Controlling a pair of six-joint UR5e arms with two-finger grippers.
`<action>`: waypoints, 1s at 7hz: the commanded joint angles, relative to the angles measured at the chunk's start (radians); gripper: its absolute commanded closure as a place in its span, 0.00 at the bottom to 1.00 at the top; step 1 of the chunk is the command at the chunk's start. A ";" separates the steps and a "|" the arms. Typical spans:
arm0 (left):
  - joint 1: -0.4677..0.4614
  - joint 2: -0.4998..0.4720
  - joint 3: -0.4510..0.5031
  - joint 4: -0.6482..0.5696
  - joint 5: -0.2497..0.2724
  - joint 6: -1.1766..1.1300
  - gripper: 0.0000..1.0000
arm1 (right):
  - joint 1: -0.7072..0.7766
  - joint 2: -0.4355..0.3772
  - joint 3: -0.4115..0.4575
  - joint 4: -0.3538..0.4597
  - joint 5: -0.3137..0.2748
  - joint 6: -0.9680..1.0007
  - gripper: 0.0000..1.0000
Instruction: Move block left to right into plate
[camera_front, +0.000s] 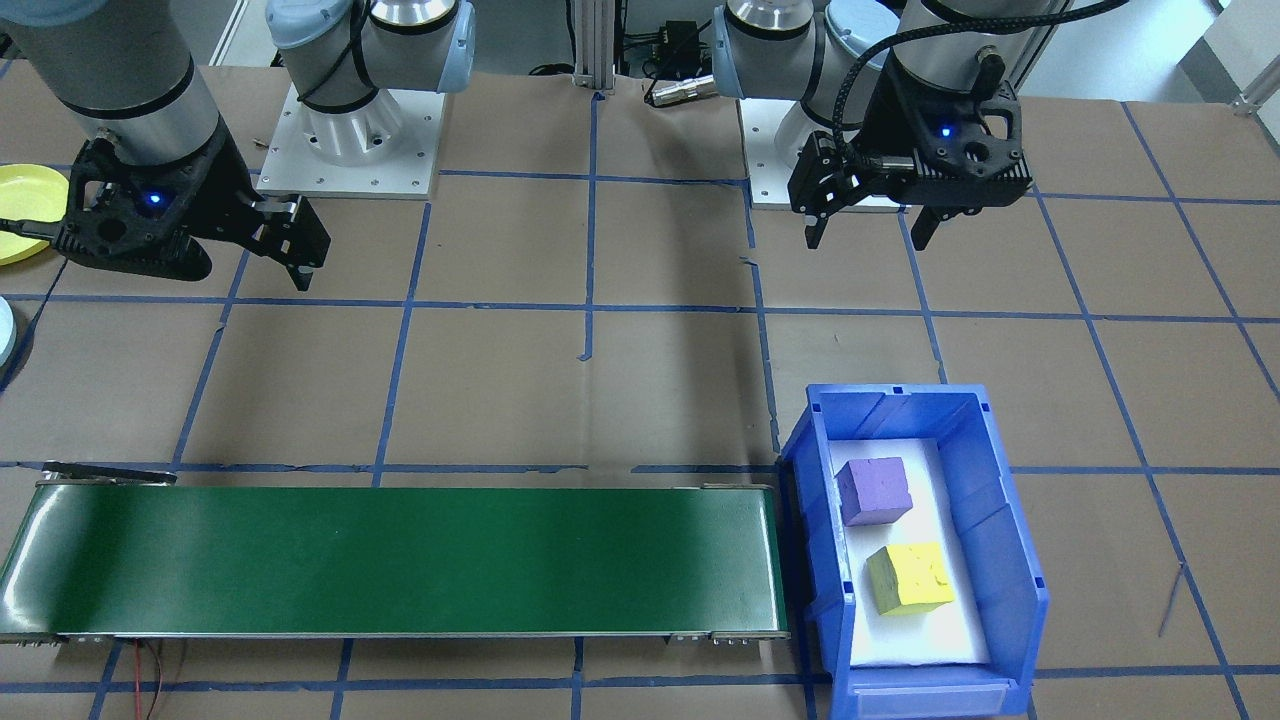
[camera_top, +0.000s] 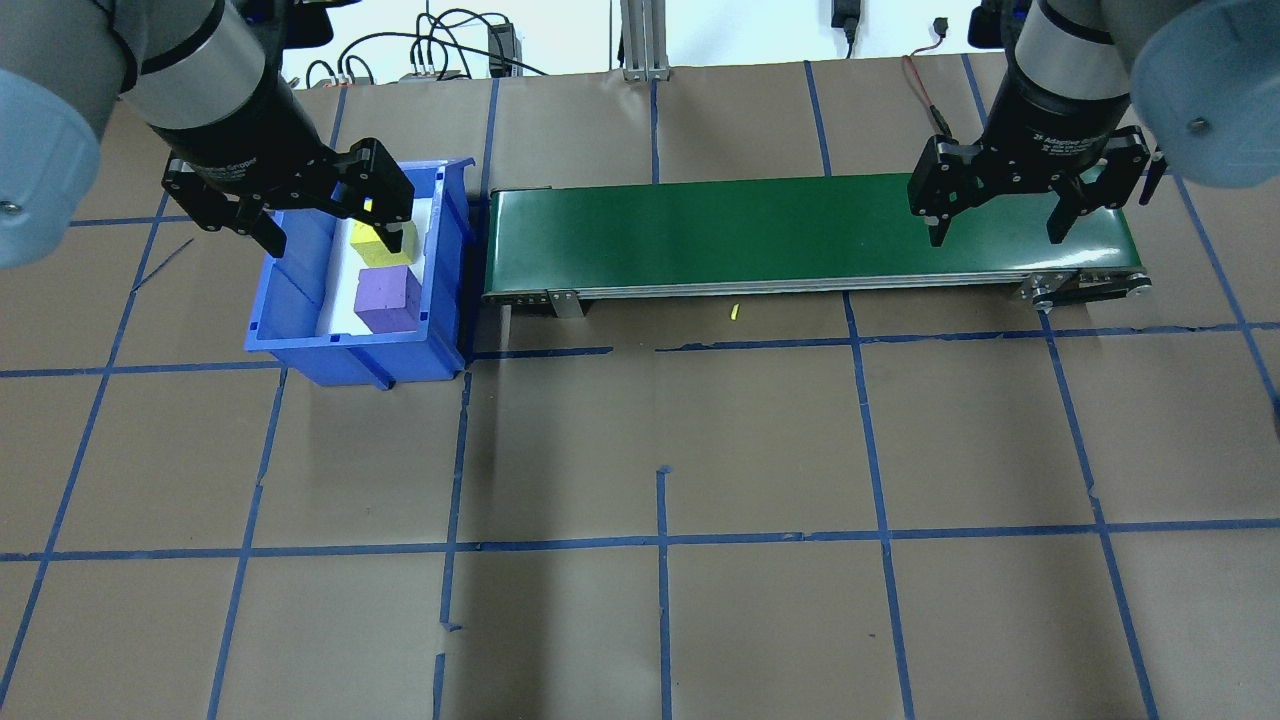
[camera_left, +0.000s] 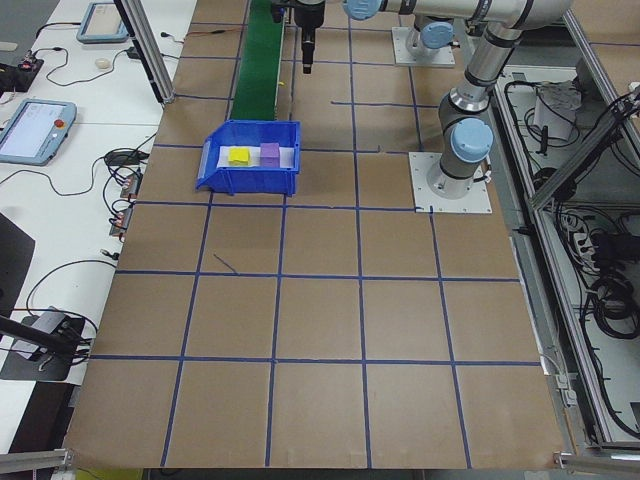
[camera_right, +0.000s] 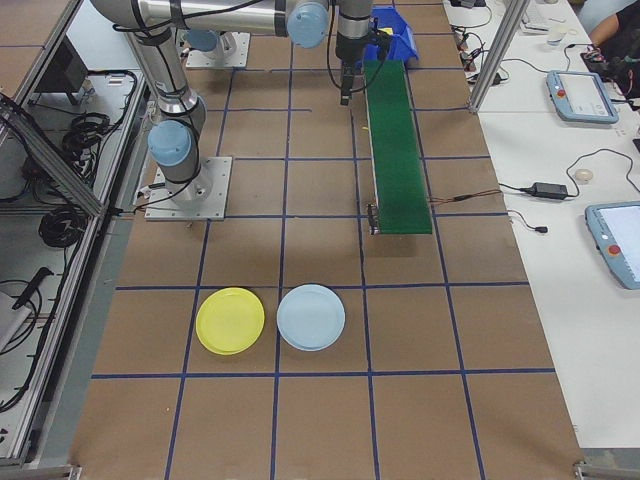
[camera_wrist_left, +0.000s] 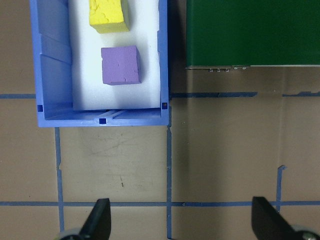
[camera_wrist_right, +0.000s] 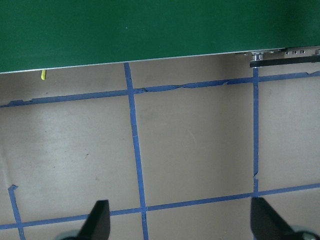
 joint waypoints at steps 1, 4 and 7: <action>0.003 0.007 -0.003 -0.034 0.006 0.001 0.00 | 0.000 0.000 0.000 -0.002 0.000 0.000 0.00; 0.140 -0.222 0.064 0.089 -0.015 0.131 0.00 | 0.000 0.000 0.000 0.000 0.000 0.002 0.00; 0.173 -0.385 0.032 0.258 -0.015 0.181 0.00 | 0.000 0.000 0.000 0.000 0.000 0.002 0.00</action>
